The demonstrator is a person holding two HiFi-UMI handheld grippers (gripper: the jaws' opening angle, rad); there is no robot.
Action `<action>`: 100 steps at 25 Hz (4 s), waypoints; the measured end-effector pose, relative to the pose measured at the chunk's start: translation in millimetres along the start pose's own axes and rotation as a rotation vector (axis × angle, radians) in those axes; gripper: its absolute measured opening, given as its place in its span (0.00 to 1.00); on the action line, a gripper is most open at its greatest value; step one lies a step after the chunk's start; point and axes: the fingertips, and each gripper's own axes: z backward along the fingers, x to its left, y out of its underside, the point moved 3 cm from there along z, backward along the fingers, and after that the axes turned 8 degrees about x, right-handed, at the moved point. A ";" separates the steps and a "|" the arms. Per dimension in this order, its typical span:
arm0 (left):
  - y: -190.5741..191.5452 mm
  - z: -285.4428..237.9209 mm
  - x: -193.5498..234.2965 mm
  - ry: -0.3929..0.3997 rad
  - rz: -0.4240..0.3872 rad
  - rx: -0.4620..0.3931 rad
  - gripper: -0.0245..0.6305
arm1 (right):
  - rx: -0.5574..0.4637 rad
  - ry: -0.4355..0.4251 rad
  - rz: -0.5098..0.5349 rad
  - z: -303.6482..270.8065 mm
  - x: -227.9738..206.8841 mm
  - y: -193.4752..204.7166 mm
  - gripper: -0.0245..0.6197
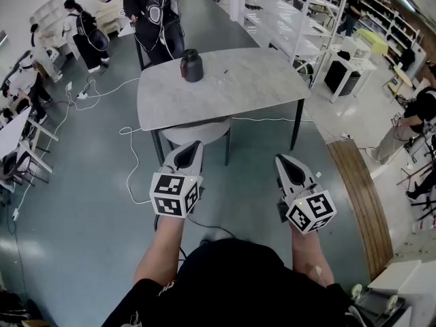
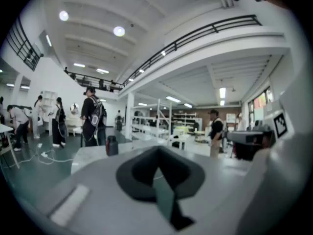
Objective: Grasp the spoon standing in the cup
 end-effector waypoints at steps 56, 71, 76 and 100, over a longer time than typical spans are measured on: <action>-38.3 -283.4 137.9 0.119 0.056 0.081 0.05 | 0.232 -0.085 -0.180 -247.2 -131.2 26.1 0.03; -59.5 -383.8 147.4 0.053 0.049 0.124 0.05 | 0.237 -0.159 -0.249 -316.0 -235.7 31.0 0.03; -83.8 -420.7 140.6 0.012 0.032 0.102 0.05 | 0.222 -0.223 -0.200 -345.1 -285.6 9.4 0.03; -42.2 -428.5 202.4 -0.193 0.235 0.143 0.05 | 0.407 -0.462 -0.189 -444.3 -290.7 32.5 0.03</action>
